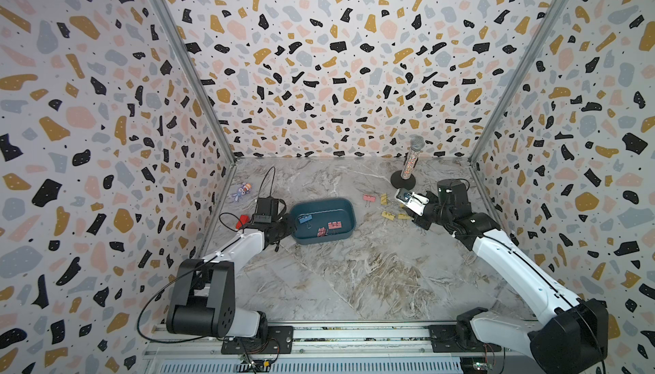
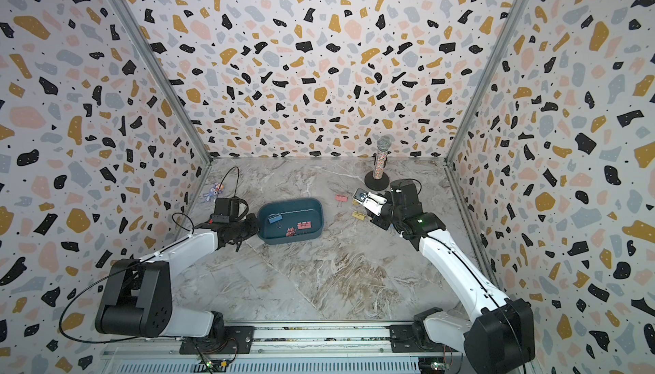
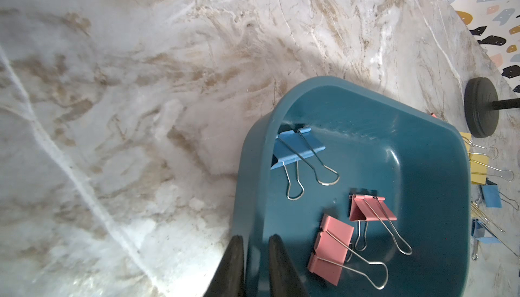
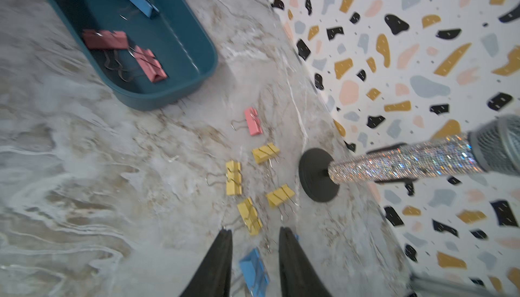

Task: Take out the binder clips from the storage box
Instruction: Pick up the binder clip from the storage box.

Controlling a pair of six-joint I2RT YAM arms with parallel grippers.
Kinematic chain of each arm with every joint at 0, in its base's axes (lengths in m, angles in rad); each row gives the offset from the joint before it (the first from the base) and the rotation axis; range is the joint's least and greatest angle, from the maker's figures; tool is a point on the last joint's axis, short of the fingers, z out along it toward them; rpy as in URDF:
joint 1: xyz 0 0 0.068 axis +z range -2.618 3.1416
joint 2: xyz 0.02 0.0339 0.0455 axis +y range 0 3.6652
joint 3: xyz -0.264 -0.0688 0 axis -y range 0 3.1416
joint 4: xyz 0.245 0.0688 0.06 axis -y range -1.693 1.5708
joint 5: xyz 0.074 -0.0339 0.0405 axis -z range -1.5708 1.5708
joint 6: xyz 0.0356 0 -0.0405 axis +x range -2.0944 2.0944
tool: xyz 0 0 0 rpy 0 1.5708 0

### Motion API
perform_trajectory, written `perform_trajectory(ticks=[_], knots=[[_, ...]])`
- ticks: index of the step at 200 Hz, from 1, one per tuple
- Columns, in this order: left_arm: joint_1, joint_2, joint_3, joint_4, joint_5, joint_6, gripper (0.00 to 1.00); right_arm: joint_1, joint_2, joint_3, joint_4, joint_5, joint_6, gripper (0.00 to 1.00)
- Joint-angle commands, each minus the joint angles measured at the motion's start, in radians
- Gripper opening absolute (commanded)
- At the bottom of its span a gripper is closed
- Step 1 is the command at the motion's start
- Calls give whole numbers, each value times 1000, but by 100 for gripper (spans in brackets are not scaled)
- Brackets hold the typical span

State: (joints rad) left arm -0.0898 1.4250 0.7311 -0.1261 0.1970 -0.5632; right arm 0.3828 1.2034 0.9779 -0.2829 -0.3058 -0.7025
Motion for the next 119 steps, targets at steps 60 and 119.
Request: perform_trajectory(ticks=[60, 119], knots=[[2, -10, -6, 25, 2, -14, 20, 206, 390, 269, 124, -247, -45, 34], [2, -17, -10, 25, 4, -18, 20, 293, 747, 583, 97, -252, -89, 24]])
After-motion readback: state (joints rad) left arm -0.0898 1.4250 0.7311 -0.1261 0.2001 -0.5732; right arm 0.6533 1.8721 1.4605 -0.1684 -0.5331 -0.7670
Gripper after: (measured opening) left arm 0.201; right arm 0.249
